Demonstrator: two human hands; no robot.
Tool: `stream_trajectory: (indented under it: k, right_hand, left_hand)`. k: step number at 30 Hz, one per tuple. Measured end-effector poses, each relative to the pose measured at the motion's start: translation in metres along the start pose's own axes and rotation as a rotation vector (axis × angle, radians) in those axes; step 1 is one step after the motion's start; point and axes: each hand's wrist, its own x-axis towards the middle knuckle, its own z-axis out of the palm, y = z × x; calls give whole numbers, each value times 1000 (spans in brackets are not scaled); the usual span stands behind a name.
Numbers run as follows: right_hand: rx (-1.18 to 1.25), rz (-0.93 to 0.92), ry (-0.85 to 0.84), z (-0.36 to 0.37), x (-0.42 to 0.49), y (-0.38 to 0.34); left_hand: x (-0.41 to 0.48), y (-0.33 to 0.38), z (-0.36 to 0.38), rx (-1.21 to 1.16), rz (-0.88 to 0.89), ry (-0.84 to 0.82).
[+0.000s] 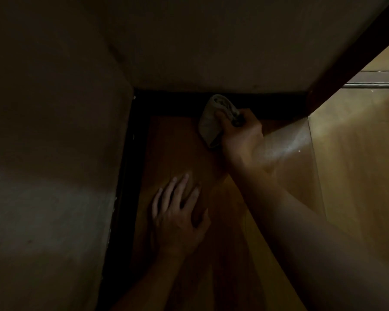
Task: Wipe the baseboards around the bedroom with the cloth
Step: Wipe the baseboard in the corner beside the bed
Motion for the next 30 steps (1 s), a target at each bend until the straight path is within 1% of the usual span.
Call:
stream_trajectory:
  k: [3, 7, 10, 12, 14, 17, 19, 21, 23, 28, 30]
  right_hand:
    - [33, 54, 52, -16, 8, 7]
    - [27, 58, 60, -25, 11, 8]
    - [28, 54, 8, -19, 7, 3]
    - [-15, -8, -46, -15, 5, -1]
    - [-35, -32, -52, -16, 8, -1]
    - [-33, 25, 11, -34, 18, 7]
    - [-10, 11, 61, -55, 26, 15]
    - [-33, -18, 79, -78, 32, 19]
    - [-45, -2, 74, -95, 39, 19]
    - [-82, -11, 63, -95, 41, 14]
    - [-53, -14, 20, -83, 39, 12]
  left_hand:
    - [0, 0, 0, 21, -6, -18]
    - [0, 0, 0, 30, -7, -12]
    - [0, 1, 0, 38, -2, -13]
    - [0, 1, 0, 34, 2, -2]
    - [1, 0, 0, 40, 6, 2]
    - [2, 1, 0, 42, 1, -8]
    - [2, 1, -2, 37, -4, -28]
    - [2, 0, -3, 41, -6, -64]
    - [2, 0, -4, 55, -11, -93]
    - [-3, 25, 0, -23, -133, -79]
    - [-3, 36, 2, -23, -166, -85]
